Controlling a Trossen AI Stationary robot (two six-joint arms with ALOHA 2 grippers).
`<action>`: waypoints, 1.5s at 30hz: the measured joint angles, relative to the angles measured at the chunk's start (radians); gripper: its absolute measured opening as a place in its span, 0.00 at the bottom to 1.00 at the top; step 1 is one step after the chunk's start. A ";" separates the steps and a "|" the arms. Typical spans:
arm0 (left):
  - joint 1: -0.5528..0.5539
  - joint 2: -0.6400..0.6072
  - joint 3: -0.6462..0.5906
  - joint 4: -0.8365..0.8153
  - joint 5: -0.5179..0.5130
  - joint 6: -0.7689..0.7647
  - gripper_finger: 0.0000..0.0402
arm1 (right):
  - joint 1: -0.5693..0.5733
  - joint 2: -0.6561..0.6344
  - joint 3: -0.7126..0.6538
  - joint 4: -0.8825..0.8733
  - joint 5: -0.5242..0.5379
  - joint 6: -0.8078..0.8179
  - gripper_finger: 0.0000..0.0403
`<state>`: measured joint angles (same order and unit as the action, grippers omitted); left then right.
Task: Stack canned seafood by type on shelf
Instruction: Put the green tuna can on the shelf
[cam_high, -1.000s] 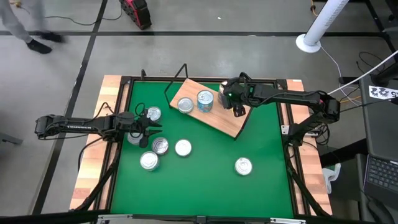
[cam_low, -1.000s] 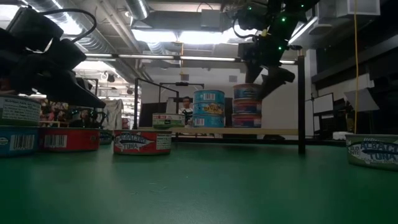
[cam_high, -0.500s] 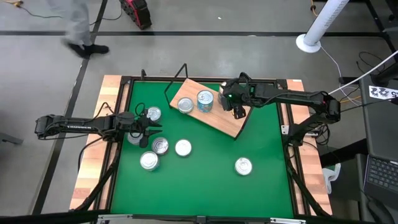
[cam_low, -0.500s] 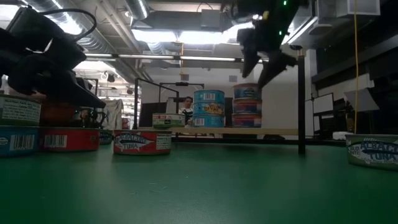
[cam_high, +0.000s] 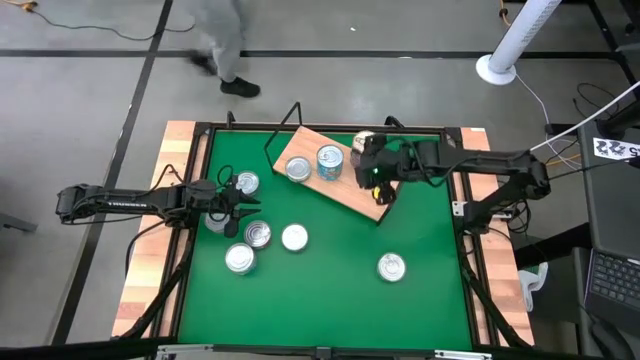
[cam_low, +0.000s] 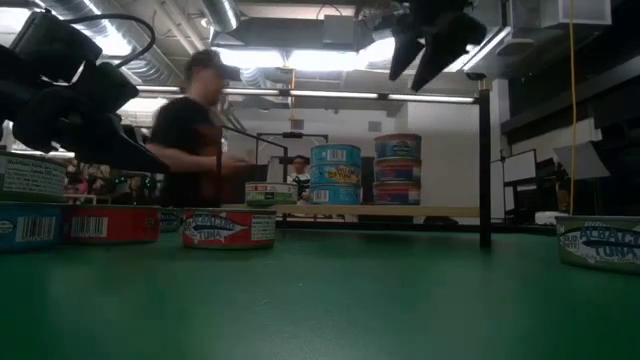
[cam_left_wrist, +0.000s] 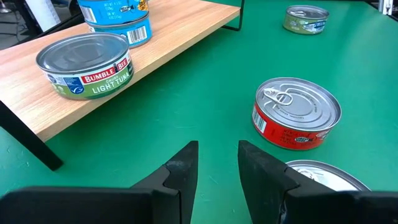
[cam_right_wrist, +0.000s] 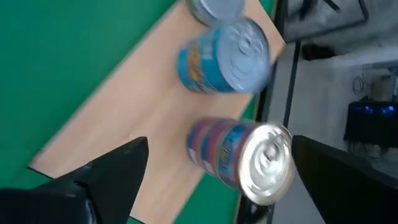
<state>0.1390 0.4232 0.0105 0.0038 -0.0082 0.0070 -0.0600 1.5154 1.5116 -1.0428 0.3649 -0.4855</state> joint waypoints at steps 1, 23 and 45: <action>0.000 0.000 0.000 0.000 0.000 0.000 0.27 | 0.021 0.000 0.000 0.000 0.000 0.013 0.97; -0.002 0.002 0.000 0.006 0.000 -0.172 0.27 | 0.401 0.000 0.000 0.128 -0.039 0.518 0.97; 0.002 0.012 0.003 0.034 -0.274 -0.154 0.27 | 0.439 0.004 0.000 0.235 -0.037 0.567 0.97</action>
<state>0.1410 0.4354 0.0134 0.0378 -0.2826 -0.1465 0.3794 1.5192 1.5116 -0.8082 0.3279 0.0818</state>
